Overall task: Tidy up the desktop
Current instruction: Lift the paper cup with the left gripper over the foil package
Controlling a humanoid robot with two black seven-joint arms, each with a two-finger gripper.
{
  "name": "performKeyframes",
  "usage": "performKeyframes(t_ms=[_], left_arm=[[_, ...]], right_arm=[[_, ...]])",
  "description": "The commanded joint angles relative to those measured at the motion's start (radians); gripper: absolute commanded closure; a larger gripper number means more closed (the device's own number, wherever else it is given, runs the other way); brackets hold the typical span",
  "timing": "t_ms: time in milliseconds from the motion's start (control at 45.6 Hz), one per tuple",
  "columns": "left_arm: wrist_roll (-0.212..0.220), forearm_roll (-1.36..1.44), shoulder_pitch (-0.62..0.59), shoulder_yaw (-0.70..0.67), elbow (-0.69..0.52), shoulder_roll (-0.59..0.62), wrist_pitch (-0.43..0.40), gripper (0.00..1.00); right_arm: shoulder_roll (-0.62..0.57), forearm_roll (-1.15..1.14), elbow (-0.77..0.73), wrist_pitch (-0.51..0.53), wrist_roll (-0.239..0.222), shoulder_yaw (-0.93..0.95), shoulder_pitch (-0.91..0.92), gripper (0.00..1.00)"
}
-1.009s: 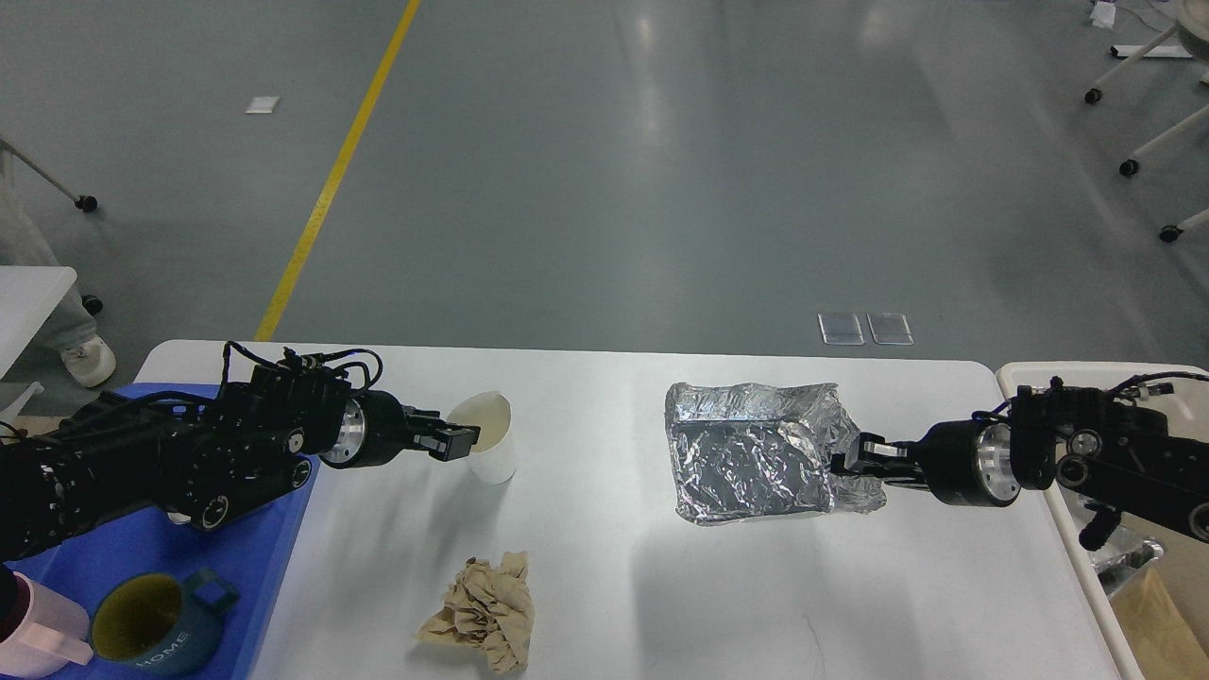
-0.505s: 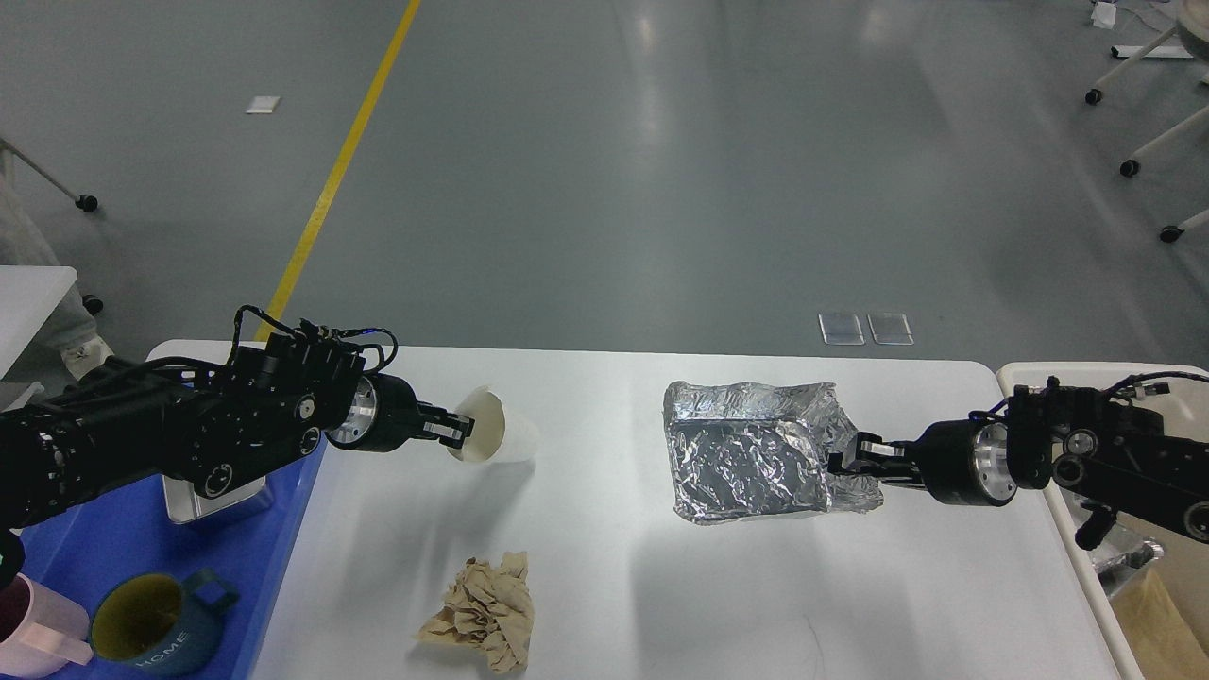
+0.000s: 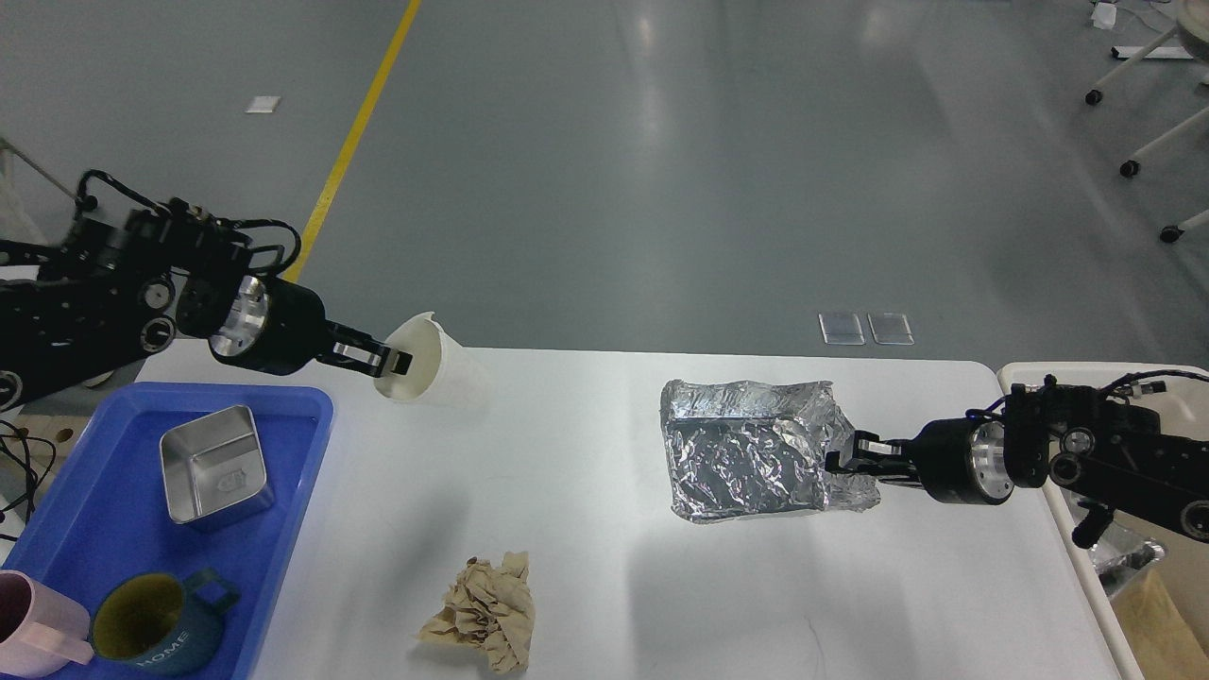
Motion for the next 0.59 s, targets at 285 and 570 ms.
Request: performKeyframes(t_ms=[285,570], left_arm=[[-0.009,-0.116,-0.365,0.002,-0.148,0.278,-0.215,0.97],[-0.009,-0.193,-0.529,0.008,-0.155,0.313,-0.298,0.97]], right_arm=[[0.014,-0.002,0.000,0.002,0.001,-0.003,0.004,1.00],[0.023,-0.002,0.000,0.002,0.001,-0.003,0.001,1.00]])
